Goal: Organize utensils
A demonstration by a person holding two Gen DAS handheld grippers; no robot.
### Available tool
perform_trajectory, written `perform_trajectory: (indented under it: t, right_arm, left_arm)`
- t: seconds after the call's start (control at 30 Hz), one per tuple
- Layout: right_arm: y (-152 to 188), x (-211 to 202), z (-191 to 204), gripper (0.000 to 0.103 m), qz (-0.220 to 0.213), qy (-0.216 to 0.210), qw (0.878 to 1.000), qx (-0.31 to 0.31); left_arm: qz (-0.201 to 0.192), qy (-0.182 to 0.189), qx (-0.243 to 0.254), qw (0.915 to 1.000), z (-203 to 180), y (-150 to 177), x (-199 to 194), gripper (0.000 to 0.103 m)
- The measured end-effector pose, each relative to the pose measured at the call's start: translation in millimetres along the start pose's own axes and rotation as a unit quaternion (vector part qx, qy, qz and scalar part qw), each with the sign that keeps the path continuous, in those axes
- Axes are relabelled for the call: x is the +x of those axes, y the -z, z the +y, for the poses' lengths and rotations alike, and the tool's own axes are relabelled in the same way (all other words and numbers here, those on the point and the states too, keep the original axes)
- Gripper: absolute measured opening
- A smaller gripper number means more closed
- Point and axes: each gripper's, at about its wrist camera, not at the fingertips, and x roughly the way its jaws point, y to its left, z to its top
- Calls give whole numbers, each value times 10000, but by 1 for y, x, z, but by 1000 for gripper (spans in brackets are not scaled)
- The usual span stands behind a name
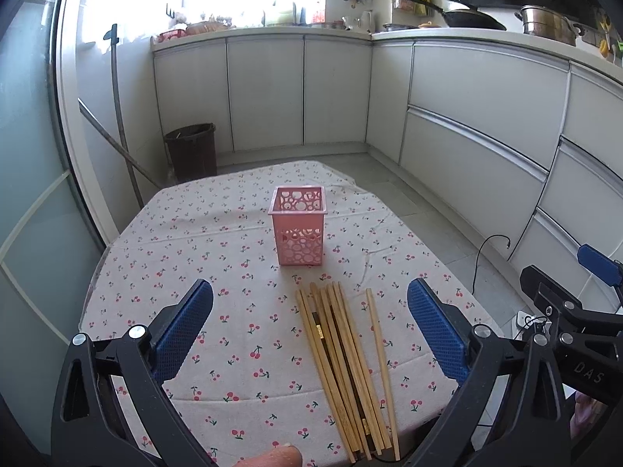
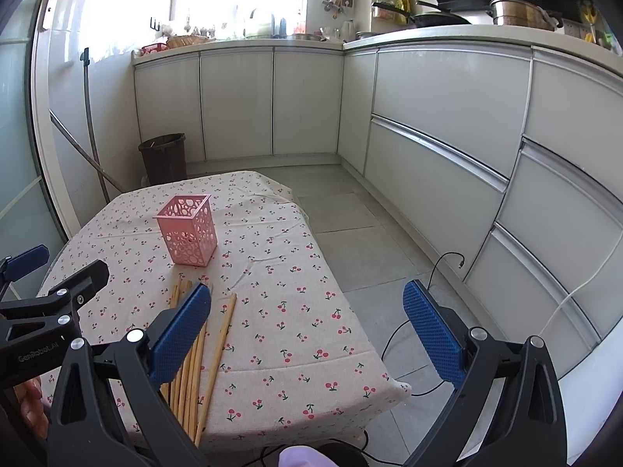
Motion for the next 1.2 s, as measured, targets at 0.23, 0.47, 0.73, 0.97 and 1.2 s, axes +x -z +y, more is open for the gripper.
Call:
perform_trajectory:
  t: [0.23,0.47,0.73,0.97,1.2]
  right_arm:
    - [-3,27,5,96,717,-77,9974,-22]
    - [-14,56,6,96,1304,-38,9915,29]
    - [-50,110,20,96,2247,-463,9733,23]
    - [-32,168,15,96,2972,-587,9522,391]
    - [-30,192,5,96,3353,-712,9343,983]
  left_arm:
    - [1301,-371,-428,9899,21,-4,55,96]
    - [2929,-324,-1340,9462,60,9,126,96]
    - [3633,-152,-1578,9181,65,11,174,91]
    - [3847,-200,-1637,9082,71,13,207,61]
    - [3839,-185,-1653,9083,72,11,211,58]
